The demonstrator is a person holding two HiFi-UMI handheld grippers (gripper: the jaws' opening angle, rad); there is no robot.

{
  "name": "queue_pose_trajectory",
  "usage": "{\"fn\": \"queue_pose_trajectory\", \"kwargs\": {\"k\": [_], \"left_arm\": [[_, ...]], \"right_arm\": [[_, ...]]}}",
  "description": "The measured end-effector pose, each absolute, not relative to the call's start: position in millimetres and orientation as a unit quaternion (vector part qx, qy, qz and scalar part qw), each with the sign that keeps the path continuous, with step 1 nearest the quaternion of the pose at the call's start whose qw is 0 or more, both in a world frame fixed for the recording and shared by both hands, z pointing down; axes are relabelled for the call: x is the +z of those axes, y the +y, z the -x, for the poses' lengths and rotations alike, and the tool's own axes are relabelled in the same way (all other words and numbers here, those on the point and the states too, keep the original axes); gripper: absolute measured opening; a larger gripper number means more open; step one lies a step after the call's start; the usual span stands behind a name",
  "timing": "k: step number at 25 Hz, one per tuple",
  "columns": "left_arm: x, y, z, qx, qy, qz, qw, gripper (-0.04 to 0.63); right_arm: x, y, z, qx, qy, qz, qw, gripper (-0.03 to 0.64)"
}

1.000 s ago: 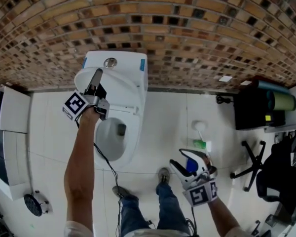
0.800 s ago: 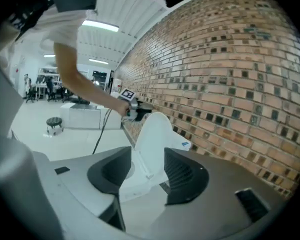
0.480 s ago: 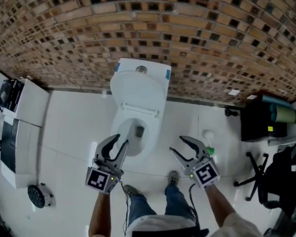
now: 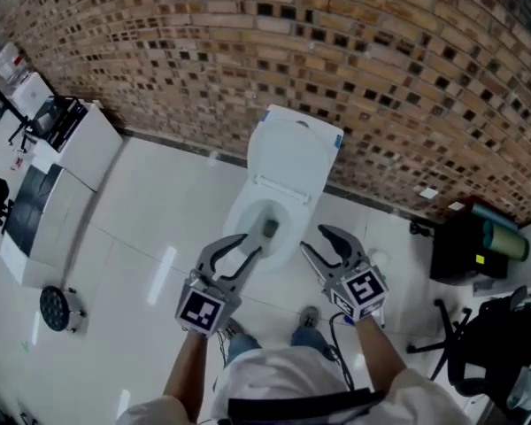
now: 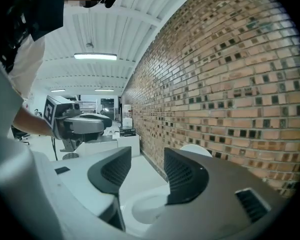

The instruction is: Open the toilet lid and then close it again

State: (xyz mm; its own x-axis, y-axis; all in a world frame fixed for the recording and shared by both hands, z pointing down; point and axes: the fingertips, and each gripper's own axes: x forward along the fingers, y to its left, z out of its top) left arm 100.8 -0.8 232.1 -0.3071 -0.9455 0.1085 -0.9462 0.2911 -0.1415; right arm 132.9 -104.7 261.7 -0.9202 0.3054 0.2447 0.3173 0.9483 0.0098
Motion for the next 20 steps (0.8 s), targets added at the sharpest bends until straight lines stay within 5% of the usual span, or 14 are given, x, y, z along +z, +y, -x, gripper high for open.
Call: {"fn": "queue_pose_trajectory", "kwargs": {"k": [20], "left_arm": [[210,26,-144,0.077,-0.803,-0.590,-0.031,0.123]], "right_arm": [[239,-75,-183,-0.031,-0.982,0.157,0.099,0.210]]}}
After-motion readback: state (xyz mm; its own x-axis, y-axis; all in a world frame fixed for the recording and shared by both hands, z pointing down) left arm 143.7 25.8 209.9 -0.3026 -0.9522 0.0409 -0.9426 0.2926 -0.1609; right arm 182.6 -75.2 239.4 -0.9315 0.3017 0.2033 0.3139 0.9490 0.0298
